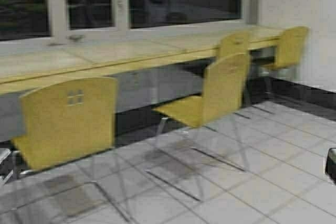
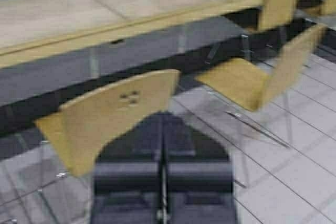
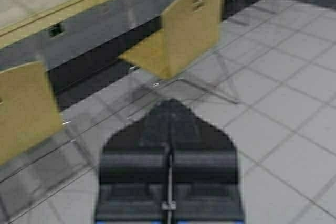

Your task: Push the chairs under the table

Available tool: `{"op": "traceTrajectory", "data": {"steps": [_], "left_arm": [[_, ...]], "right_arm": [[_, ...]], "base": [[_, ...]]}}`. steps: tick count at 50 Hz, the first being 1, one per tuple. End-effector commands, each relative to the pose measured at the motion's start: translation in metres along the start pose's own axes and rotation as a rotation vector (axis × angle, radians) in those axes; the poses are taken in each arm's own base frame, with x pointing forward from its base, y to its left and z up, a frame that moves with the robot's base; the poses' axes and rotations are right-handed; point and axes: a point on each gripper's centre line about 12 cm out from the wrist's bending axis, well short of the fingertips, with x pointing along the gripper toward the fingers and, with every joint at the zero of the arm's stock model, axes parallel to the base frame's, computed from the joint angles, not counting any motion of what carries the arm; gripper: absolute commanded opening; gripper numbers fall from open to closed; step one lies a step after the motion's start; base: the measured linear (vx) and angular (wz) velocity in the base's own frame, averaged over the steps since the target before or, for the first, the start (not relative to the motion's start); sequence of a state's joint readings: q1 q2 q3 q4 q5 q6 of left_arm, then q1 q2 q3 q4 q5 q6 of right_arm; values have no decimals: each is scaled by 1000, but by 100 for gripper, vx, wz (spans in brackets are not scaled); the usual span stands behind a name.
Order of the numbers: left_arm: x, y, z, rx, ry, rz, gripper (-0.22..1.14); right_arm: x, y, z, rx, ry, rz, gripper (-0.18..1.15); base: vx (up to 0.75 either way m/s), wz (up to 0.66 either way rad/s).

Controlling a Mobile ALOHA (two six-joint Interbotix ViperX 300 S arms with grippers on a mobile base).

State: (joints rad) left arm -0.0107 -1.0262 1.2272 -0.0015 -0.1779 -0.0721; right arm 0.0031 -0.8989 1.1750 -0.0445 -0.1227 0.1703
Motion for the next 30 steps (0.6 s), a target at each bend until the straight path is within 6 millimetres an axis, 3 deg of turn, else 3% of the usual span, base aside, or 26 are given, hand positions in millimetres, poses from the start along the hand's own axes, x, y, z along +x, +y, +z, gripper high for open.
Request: {"op": "traceTrajectory", "data": {"steps": [1,30], "left_arm": [[-2,-1,10,-17,-38,-4,3],[-7,-11,5,-12,-32,-60,3]], "right_arm": [[0,1,6,-6,-14,2,5],[0,4,-1,14,13,16,5]], "base": [[18,44],[12,47]]}}
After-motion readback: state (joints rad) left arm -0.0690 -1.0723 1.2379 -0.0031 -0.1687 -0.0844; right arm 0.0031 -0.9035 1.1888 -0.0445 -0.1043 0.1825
